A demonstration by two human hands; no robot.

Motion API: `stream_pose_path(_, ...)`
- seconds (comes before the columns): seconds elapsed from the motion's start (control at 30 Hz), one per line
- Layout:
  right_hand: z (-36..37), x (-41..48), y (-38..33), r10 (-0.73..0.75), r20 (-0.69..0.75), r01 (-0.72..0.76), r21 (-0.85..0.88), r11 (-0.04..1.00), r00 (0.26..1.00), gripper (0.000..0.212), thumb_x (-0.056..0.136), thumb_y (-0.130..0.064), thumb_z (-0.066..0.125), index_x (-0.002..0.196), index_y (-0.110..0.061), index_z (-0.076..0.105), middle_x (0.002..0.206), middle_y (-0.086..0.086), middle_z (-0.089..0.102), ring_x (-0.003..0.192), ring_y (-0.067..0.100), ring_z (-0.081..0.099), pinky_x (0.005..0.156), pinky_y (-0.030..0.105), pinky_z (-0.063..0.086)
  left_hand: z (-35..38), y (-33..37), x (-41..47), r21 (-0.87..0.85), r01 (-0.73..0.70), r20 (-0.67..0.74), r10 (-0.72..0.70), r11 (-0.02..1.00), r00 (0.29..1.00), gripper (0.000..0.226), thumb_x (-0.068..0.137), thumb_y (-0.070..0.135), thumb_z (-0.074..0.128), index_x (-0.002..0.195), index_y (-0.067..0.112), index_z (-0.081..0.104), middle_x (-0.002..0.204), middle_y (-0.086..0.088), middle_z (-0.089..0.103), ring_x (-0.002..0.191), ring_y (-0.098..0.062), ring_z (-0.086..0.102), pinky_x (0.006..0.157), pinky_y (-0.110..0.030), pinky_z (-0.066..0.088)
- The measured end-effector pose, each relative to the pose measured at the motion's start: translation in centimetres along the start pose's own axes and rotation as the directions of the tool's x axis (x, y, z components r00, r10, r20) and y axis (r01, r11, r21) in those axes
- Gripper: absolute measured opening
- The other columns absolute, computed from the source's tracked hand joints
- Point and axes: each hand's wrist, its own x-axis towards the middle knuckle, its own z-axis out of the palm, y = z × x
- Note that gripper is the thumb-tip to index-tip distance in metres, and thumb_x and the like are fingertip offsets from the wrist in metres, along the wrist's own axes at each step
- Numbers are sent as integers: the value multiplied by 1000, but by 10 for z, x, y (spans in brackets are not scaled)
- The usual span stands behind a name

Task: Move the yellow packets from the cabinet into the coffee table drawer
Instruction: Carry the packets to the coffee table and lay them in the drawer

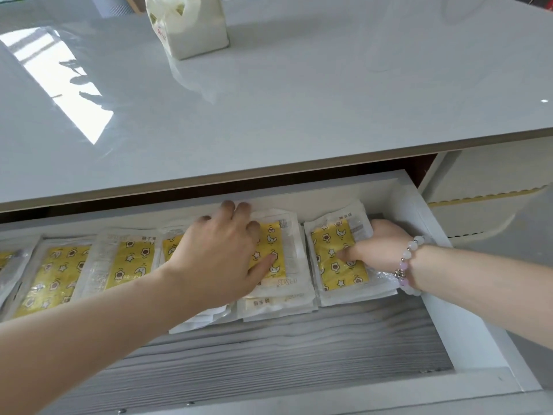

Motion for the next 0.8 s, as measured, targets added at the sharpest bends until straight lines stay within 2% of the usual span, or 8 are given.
stream_pose_path(0.1, 2, -3, -2, -37, -18, 35, -116, 993, 999, 38, 81, -32, 72, 110, -9, 64, 108, 8, 67, 98, 25, 65, 89, 34, 52, 3, 5, 3, -97, -149, -92, 140, 984, 986, 28, 76, 34, 59, 85, 9, 67, 85, -8, 62, 72, -24, 62, 46, -30, 49)
stream_pose_path(0.17, 2, -4, -4, -41, -46, 33, -158, 987, 998, 40, 79, -36, 73, 108, -10, 65, 104, 7, 68, 93, 22, 66, 86, 33, 54, -7, 13, 2, -239, -192, -21, 193, 952, 981, 38, 87, 39, 40, 102, 12, 62, 100, -4, 59, 85, -22, 61, 52, -30, 54)
stream_pose_path(0.23, 3, -5, -6, -33, -79, 15, -213, 977, 996, 40, 79, -38, 73, 105, -9, 64, 102, 6, 67, 89, 21, 65, 81, 28, 53, -5, 15, -1, -235, -173, 41, 187, 956, 981, 59, 88, 58, 22, 117, 17, 53, 115, 1, 51, 100, -18, 55, 61, -26, 51)
stream_pose_path(0.33, 2, -7, -12, -15, -120, -19, -277, 961, 993, 43, 76, -42, 75, 102, -9, 65, 98, 5, 68, 85, 19, 65, 71, 22, 51, 0, 14, -4, -152, -238, 29, 245, 959, 969, 67, 76, 72, 36, 100, 15, 62, 97, 0, 64, 82, -19, 64, 42, -24, 46)
stream_pose_path(0.47, -2, -10, -15, -4, -140, -41, -315, 948, 990, 57, 69, -47, 80, 109, -10, 62, 104, 3, 68, 90, 17, 65, 79, 24, 53, 7, 13, -4, -129, -311, 2, 314, 941, 949, 66, 61, 70, 66, 93, 14, 51, 85, -2, 68, 72, -17, 66, 35, -21, 41)
stream_pose_path(0.53, -4, -14, -20, -18, -156, -38, -347, 937, 988, 68, 69, -46, 80, 118, -9, 53, 113, 5, 63, 96, 18, 63, 76, 22, 47, 1, 17, -4, -182, -275, 54, 289, 944, 956, 64, 67, 71, 61, 97, 15, 53, 94, 0, 65, 81, -17, 64, 41, -21, 44)
stream_pose_path(0.67, 1, -18, -15, -196, -259, 83, -390, 917, 946, 80, 64, -44, 84, 120, -9, 39, 119, 8, 49, 104, 25, 56, 75, 25, 41, -10, 13, 1, -345, -71, 178, 139, 936, 974, 50, 88, 65, 30, 117, 26, 43, 117, 11, 43, 107, -10, 43, 81, -25, 46)
stream_pose_path(0.8, 6, -22, -6, -391, -185, 208, -608, 766, 901, 62, 78, -54, 67, 122, -14, 49, 127, 7, 39, 111, 23, 49, 85, 29, 48, -13, 2, 16, -436, 13, 227, 96, 900, 969, 12, 93, 36, 39, 102, 32, 47, 113, 13, 45, 101, -8, 44, 84, -27, 44)
